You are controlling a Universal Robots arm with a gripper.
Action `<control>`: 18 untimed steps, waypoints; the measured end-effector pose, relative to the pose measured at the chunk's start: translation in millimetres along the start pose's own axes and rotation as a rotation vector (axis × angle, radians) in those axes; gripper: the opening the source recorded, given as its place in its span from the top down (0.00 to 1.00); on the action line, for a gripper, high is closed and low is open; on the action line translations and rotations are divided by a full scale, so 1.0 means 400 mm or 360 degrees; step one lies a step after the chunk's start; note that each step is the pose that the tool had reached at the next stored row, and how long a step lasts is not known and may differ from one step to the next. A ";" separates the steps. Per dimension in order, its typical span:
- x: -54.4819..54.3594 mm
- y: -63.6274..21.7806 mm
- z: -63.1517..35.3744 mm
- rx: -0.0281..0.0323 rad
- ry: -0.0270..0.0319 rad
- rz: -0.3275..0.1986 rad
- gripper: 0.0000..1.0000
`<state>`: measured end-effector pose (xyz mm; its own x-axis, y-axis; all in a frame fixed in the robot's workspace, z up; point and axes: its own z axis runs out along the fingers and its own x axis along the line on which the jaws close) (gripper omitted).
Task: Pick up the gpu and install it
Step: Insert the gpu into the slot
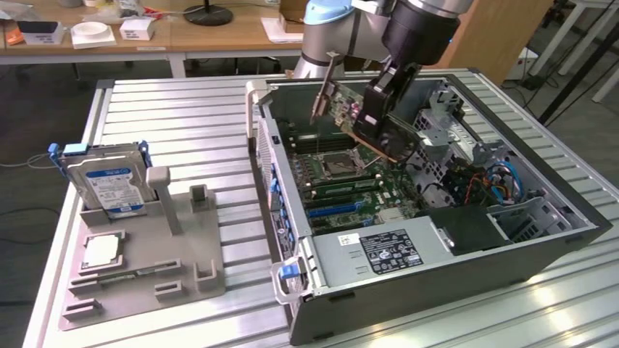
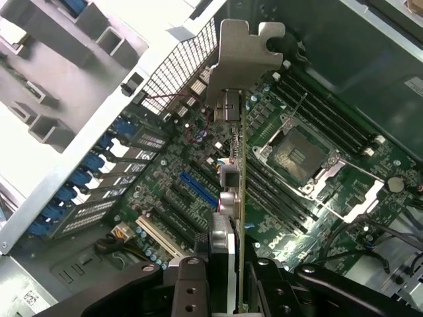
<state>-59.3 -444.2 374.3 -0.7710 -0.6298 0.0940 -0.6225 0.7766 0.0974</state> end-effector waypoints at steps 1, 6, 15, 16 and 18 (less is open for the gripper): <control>0.000 0.000 0.000 -0.00077 -0.00089 -0.0002 0.72; 0.000 0.000 0.000 -0.00417 -0.00529 -0.0010 0.72; 0.001 -0.002 0.000 -0.00347 -0.01064 -0.0017 0.72; 0.001 -0.002 0.000 -0.00304 -0.01110 -0.0017 0.72; 0.002 -0.002 0.000 -0.00140 -0.01309 -0.0019 0.72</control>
<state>-59.3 -445.3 374.3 -0.7723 -0.6351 0.0111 -0.6306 0.7687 0.1068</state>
